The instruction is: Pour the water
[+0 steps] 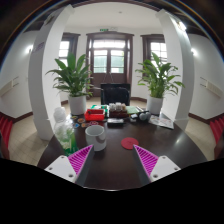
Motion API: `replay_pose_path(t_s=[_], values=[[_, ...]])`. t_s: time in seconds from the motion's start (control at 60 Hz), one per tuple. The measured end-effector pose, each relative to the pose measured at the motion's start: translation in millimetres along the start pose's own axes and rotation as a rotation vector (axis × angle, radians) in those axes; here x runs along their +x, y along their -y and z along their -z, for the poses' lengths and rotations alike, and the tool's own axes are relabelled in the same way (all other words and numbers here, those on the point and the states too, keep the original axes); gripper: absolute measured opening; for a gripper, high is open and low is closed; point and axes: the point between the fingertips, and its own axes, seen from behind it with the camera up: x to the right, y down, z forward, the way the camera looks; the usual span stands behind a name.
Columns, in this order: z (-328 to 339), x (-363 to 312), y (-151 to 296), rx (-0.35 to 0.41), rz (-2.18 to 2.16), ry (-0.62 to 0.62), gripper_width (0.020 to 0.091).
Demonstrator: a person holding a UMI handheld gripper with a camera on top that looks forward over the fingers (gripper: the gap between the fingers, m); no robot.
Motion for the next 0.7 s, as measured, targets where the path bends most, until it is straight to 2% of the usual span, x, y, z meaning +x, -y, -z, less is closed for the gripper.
replay_pose_path(t_s=[0.083, 0.25, 0.383, 0.5, 0.6, 0.7], values=[[8.5, -35.8, -15.4, 0.011, 0.011, 0.038, 0.0787], [5.6, -121.2, -57.7, -0.046, 0.058, 0.170, 0.0789], [-18.1, -162.9, -40.0, 0.030, 0.052, 0.195, 0.0791], [-42.0, -172.7, -13.8, 0.102, 0.030, 0.162, 0.0790], [-61.0, -170.9, -1.4, 0.137, 0.007, 0.141, 0.0791], [-80.2, -171.2, 3.7, 0.140, 0.020, 0.116, 0.0789]])
